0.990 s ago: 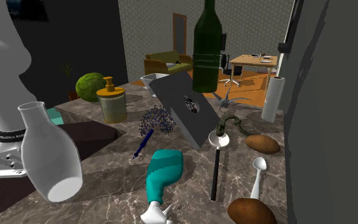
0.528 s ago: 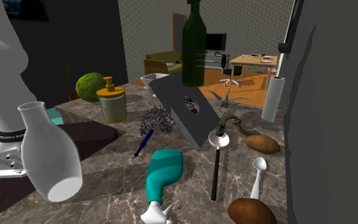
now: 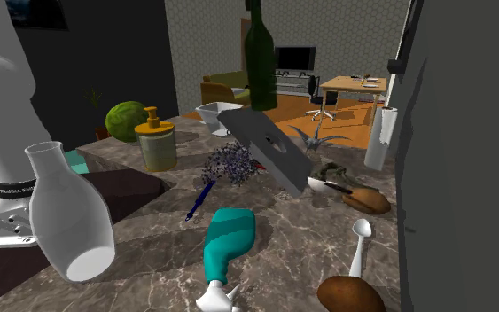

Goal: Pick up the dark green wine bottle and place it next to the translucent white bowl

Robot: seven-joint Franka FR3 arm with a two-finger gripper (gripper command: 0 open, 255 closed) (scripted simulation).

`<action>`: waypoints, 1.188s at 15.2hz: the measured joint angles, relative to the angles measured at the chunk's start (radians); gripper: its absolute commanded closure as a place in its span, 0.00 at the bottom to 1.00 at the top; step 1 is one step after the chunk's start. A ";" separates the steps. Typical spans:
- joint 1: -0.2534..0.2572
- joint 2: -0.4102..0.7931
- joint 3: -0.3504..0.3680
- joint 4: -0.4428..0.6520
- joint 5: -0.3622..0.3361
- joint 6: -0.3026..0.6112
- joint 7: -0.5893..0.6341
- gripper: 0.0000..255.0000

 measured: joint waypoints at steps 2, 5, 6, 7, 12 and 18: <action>0.027 0.011 0.022 0.023 -0.006 -0.014 0.048 1.00; 0.066 0.039 0.054 0.043 -0.016 -0.012 0.117 1.00; 0.081 0.052 0.065 0.057 -0.021 -0.013 0.142 1.00; 0.094 0.067 0.074 0.078 -0.024 -0.020 0.164 1.00; 0.164 0.173 0.117 0.237 -0.050 -0.080 0.267 1.00; 0.204 0.204 0.136 0.230 -0.062 -0.048 0.327 1.00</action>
